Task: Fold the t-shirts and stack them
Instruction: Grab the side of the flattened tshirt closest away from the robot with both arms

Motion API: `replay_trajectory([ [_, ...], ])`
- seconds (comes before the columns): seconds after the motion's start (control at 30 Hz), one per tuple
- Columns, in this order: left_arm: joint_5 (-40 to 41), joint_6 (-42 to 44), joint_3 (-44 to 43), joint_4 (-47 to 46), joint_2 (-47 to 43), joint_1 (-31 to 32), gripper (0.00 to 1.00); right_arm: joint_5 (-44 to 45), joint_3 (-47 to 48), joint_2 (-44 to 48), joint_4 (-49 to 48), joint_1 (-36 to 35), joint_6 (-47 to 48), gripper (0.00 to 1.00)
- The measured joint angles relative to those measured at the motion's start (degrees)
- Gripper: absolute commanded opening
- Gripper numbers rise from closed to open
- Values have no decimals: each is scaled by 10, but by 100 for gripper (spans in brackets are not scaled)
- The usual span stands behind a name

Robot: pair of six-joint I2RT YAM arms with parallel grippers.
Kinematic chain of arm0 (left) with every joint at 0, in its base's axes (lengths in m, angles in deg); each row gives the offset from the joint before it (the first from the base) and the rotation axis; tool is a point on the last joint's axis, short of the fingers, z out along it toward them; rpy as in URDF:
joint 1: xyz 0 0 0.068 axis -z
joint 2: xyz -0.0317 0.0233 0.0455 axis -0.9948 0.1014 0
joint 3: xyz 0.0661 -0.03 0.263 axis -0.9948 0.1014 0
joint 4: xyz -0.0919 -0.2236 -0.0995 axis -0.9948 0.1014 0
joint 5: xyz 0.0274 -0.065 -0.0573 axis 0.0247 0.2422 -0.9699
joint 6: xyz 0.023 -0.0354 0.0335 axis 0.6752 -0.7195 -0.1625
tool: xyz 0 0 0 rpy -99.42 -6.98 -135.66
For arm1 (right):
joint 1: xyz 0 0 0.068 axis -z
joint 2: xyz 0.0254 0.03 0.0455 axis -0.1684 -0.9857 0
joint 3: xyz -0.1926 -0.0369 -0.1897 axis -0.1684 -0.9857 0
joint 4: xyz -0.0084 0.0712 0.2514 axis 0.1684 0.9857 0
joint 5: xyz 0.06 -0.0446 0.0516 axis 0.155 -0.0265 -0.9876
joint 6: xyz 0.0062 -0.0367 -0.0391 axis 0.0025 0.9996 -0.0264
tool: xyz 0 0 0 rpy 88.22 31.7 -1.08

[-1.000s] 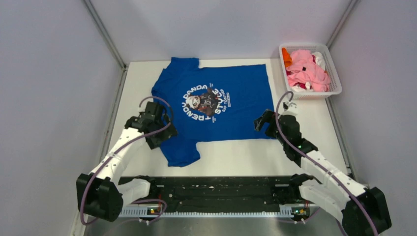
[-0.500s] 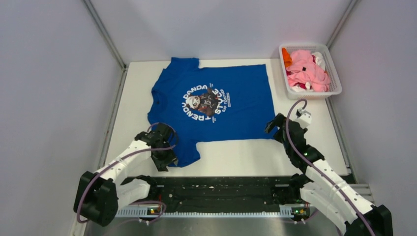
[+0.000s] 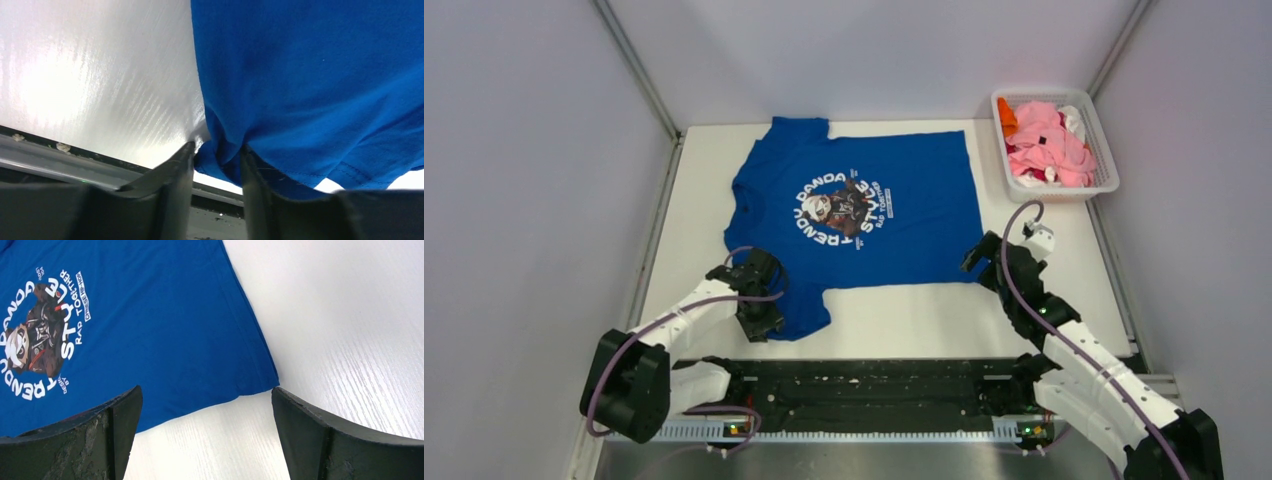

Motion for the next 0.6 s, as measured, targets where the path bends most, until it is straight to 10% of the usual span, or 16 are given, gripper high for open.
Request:
replay_trajectory([
  [0.1,5,1,0,2,0,0,0,0,0,0,2,0,-1,99],
  [0.6,11,-3,2,11,-40,0,0,6,-19,-66,59,3,-89,77],
])
